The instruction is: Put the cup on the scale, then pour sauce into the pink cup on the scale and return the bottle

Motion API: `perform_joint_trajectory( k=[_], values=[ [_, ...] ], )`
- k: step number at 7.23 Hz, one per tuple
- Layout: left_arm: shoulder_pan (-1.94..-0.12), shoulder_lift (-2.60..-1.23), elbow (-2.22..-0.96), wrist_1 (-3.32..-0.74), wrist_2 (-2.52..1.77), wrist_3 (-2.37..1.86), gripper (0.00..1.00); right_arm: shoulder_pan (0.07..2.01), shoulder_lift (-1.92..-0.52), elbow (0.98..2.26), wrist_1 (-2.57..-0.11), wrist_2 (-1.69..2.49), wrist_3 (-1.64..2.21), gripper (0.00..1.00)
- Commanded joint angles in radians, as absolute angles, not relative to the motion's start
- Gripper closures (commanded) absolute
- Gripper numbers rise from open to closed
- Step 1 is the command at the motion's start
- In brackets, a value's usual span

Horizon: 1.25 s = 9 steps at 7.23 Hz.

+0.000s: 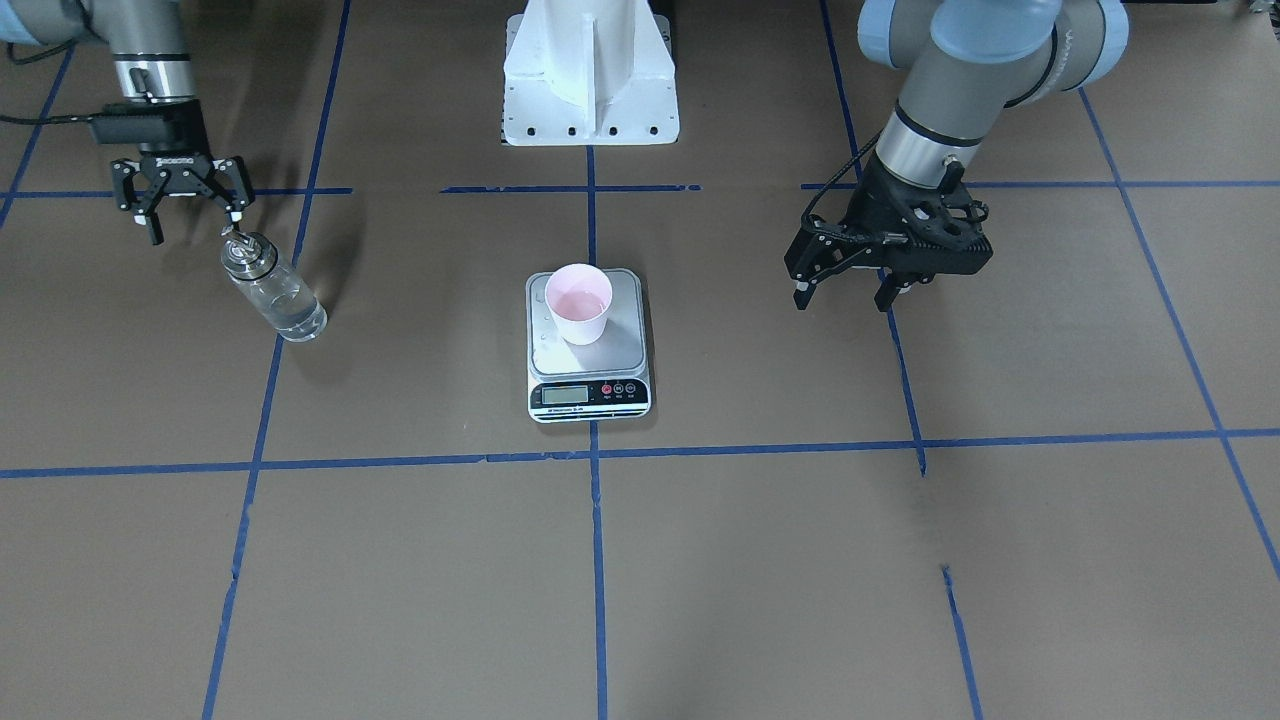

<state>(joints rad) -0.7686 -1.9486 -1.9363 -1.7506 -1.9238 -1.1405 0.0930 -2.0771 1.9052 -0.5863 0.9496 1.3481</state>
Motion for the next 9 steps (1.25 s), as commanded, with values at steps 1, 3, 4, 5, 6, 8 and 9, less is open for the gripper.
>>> perform_joint_trajectory(
  k=[1,3,4,5,6,8,9],
  values=[
    [-0.769,-1.948,-1.934,-1.753,-1.925,-1.137,0.0,0.347,-2.082,1.826,-0.404,1.242,1.151,0.0],
    [-0.77,-1.915,-1.939,-1.764,-1.927,-1.029,0.0,0.762,-2.044,1.789,-0.385,1.699,0.881,0.0],
    [-0.787,-1.907,-1.927,-1.766,-1.94,-0.955,0.0,0.978,-1.97,1.742,-0.464,1.926,0.791,0.0],
    [-0.831,-1.907,-1.887,-1.77,-1.96,-0.863,0.0,1.152,-1.892,1.718,-0.62,2.098,0.637,0.0],
    [-0.892,-1.907,-1.832,-1.822,-2.011,-0.769,0.0,1.281,-1.793,1.72,-0.857,2.187,0.422,0.0],
    [-1.039,-1.829,-1.772,-1.859,-2.078,-0.511,0.0,1.411,-1.608,1.723,-1.302,2.241,0.121,0.0],
    [-1.152,-1.809,-1.726,-1.855,-2.144,-0.368,0.0,1.437,-1.568,1.72,-1.431,2.259,0.022,0.0]
  ],
)
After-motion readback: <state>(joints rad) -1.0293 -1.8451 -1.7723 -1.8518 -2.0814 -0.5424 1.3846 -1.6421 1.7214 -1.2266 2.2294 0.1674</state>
